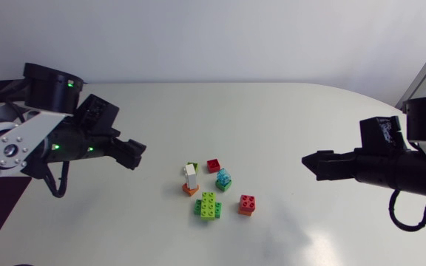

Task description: Sort duplo bricks by size, large to the right and small to the left

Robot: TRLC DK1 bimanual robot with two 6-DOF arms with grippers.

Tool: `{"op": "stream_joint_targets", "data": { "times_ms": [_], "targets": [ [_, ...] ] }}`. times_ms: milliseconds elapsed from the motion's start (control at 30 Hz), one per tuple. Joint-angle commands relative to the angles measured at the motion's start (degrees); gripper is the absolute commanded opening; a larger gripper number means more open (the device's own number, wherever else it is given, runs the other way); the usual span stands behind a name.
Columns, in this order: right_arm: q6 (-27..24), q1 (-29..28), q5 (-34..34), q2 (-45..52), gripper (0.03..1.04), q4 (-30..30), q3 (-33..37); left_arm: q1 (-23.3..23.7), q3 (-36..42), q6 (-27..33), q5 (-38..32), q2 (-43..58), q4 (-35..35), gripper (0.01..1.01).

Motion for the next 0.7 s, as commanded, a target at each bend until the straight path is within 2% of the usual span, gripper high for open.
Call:
{"op": "stream_joint_targets", "data": {
  "times_ms": [0,67,133,200,333,567,667],
  "targets": [
    [-1.9,-0.4,-1.4,3.5,1.0,-2.5,2.7,-2.5,2.5,4.5,0.1,3.0,-0.7,0.936],
    [-5.0,-0.3,-3.4,4.4,1.0,-4.7,3.2,-5.2,1.8,6.9,2.2,3.2,-0.5,0.954],
    [-7.6,0.4,-3.7,4.4,1.0,-6.4,3.2,-6.5,1.8,8.4,8.9,4.5,-0.5,0.959],
    [-13.3,1.0,-4.3,4.7,1.0,-9.4,3.5,-7.4,2.0,10.6,12.7,6.1,-0.6,0.959],
    [-18.8,0.7,-11.8,3.9,1.0,-11.9,2.9,-7.8,3.1,14.9,17.7,10.0,-0.6,0.959],
    [-19.7,1.3,-12.9,3.0,1.0,-14.5,3.9,-4.6,4.9,22.4,23.4,16.9,0.2,0.957],
    [-20.0,1.5,-12.9,3.5,1.0,-14.3,3.5,-4.5,5.6,24.3,23.5,20.0,2.5,0.956]
  ]
}}
